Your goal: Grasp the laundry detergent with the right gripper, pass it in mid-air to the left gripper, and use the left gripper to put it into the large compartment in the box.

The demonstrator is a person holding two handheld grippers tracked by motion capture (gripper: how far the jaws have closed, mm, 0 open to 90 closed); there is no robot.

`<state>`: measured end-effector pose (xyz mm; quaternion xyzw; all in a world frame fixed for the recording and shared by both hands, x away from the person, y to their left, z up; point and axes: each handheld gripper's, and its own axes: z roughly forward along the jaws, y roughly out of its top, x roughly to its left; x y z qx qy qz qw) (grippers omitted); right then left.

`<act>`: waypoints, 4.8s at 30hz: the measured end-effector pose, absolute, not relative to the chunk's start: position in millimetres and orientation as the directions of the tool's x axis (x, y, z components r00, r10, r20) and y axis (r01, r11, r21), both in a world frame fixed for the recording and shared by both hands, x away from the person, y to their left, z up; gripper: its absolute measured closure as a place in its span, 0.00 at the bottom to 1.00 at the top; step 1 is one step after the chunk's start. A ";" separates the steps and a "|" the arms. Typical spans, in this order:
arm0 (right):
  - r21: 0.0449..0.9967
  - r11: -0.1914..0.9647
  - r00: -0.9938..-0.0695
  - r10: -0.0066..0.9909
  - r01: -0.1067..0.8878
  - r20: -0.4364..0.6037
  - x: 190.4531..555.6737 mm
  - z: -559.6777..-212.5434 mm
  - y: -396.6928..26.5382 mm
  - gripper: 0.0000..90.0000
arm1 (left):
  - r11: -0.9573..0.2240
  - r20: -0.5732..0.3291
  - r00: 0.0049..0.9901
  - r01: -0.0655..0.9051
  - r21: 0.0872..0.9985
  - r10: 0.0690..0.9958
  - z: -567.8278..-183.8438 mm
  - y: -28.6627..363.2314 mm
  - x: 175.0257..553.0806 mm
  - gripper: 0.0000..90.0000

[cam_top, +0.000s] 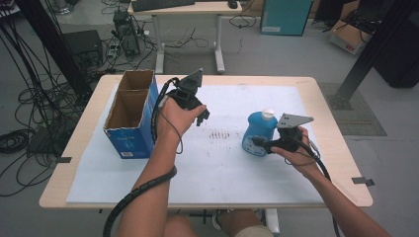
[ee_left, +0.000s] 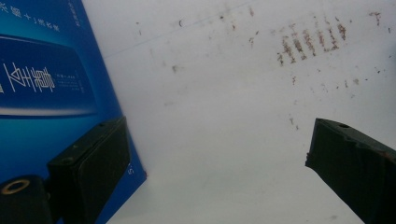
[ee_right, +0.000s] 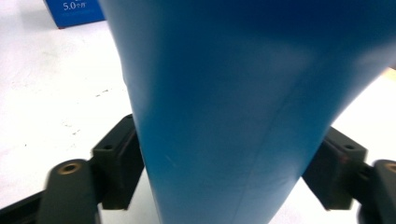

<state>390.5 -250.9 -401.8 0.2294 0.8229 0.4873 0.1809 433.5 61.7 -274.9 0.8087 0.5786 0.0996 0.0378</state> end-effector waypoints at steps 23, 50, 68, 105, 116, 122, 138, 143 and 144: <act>0.885 0.431 -0.871 0.488 0.177 -0.063 395.2 -402.7 -250.9 0.46 | -0.328 0.116 0.312 0.929 0.174 0.943 -276.1 63.7 431.9 0.07; 0.885 0.437 -0.877 0.474 0.161 -0.075 396.2 -402.7 -252.0 0.47 | -0.328 0.120 0.310 0.928 0.176 0.943 -274.7 63.1 430.9 0.07; 0.886 0.435 -0.878 0.474 0.163 -0.072 397.1 -402.4 -252.3 0.49 | -0.329 0.124 0.310 0.928 0.177 0.943 -272.4 64.3 430.9 0.07; 0.883 0.435 -0.873 0.484 0.176 -0.065 395.5 -402.0 -251.8 0.50 | -0.331 0.122 0.312 0.922 0.202 0.942 -265.8 63.4 430.0 0.07; 0.884 0.435 -0.874 0.482 0.171 -0.068 396.0 -402.1 -252.0 0.50 | -0.345 0.129 0.324 0.918 0.197 0.937 -265.1 59.0 429.3 0.07; 0.884 0.434 -0.873 0.483 0.174 -0.065 395.8 -402.1 -252.1 0.50 | -0.349 0.129 0.329 0.916 0.199 0.936 -263.0 55.6 428.6 0.07; 0.883 0.431 -0.870 0.490 0.183 -0.058 394.7 -402.2 -251.9 0.50 | -0.354 0.131 0.333 0.911 0.210 0.934 -258.9 59.3 423.9 0.07; 0.884 0.432 -0.871 0.487 0.178 -0.063 395.3 -402.2 -251.9 0.50 | -0.369 0.126 0.349 0.904 0.217 0.929 -258.5 58.6 421.5 0.07; 0.884 0.432 -0.871 0.488 0.180 -0.061 395.0 -402.2 -251.8 0.50 | -0.375 0.126 0.355 0.902 0.216 0.926 -258.7 57.8 420.4 0.07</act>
